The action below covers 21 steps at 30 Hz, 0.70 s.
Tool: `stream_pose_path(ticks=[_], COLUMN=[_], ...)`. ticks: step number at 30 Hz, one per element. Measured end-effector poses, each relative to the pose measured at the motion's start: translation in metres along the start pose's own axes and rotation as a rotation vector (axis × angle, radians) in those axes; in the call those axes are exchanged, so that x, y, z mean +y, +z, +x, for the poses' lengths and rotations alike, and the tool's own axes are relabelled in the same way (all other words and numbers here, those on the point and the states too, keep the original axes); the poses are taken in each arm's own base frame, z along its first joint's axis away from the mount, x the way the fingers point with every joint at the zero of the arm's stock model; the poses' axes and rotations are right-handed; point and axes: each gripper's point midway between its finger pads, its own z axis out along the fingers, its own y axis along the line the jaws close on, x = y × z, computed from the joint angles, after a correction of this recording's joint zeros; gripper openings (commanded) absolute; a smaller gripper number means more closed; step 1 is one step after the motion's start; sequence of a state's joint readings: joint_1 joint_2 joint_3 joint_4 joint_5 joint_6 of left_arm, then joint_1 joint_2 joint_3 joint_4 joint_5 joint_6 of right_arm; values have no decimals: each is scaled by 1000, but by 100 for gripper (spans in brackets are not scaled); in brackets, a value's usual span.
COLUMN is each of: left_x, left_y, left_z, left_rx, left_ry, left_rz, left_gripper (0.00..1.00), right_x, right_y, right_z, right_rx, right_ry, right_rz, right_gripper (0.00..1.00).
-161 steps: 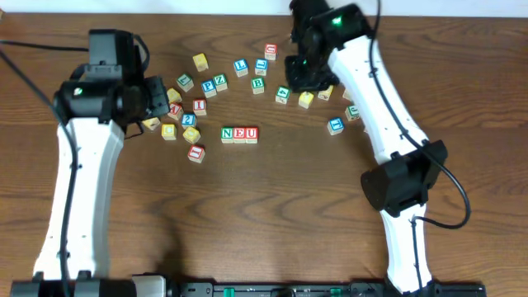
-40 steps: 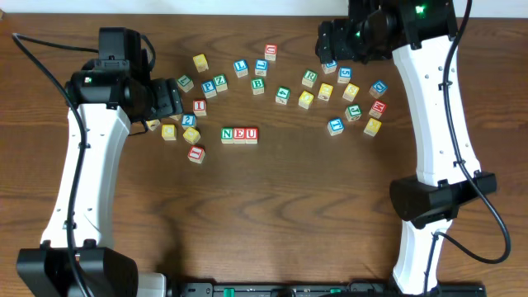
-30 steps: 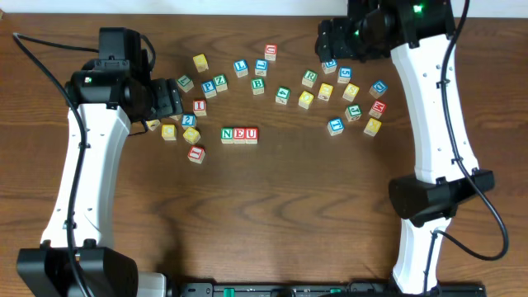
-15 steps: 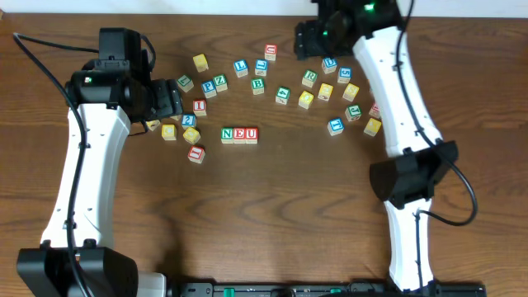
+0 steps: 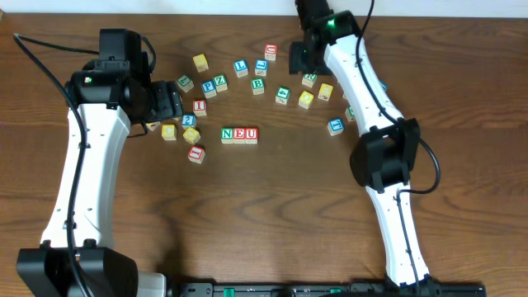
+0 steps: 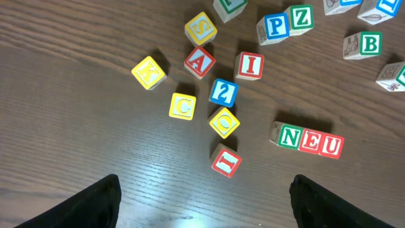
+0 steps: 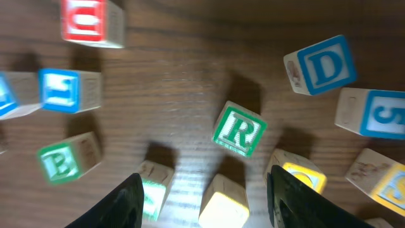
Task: Spell out NEURIPS
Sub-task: 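Lower and close the right gripper on the green R block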
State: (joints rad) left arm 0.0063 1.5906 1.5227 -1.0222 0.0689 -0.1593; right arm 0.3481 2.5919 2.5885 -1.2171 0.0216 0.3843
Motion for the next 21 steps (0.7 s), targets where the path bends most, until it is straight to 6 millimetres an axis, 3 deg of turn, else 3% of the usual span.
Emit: stream_pose_path(ticks=[6,21], left_x=[0,1], left_y=[0,0], left_z=[2,4], left_rx=[7,15], left_ry=[0,0], left_rz=[-2,-3], left_gripper=[84,84], right_x=[-7,-11], right_y=[26,28], right_z=[6,-7], right_rx=[23,-33], right_ry=[42,87], right_rz=[38,58], right_gripper=[58,57])
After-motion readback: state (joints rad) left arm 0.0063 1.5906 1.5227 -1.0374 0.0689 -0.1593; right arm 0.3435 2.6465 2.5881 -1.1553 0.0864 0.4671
